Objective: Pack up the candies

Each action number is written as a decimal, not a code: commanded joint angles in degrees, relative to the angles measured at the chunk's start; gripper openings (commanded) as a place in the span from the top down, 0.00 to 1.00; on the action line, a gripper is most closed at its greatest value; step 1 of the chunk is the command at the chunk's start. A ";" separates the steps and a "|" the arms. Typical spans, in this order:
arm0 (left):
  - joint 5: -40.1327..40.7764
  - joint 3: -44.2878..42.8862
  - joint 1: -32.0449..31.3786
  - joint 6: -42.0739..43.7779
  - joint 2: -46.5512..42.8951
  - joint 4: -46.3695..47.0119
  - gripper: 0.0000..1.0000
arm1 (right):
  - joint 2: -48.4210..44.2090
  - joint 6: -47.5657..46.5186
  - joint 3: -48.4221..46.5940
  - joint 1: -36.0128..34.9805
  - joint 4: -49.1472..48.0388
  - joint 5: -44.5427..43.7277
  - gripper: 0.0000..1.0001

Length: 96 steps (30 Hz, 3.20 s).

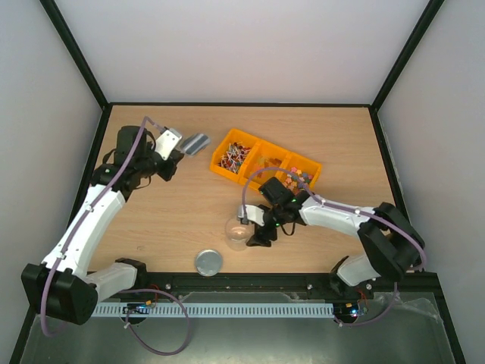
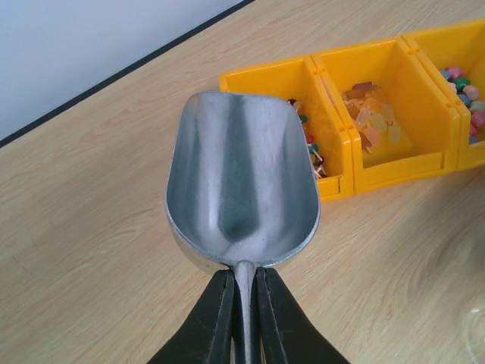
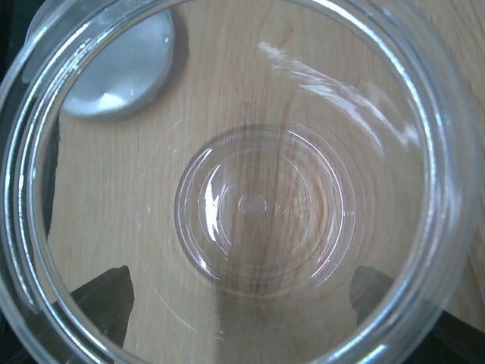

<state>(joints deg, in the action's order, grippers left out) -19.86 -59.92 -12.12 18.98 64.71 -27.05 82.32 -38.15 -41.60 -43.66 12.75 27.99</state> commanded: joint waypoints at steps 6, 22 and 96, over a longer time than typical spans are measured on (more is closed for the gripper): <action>0.17 -1.36 0.52 1.43 -1.72 -4.72 0.98 | 5.91 12.82 -8.35 -4.21 -5.01 0.76 0.01; -2.39 -2.83 0.59 0.89 2.07 -3.69 0.98 | 6.29 -3.55 -31.45 19.73 32.90 5.17 0.01; 19.61 -27.88 -11.67 2.84 32.99 -40.37 0.98 | 31.32 18.33 -49.28 14.57 18.85 -20.69 0.99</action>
<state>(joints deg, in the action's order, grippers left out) -3.53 -85.56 -23.44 22.65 95.44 -65.30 116.99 -20.53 -90.87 -28.91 33.04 8.75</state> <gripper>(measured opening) 0.059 0.079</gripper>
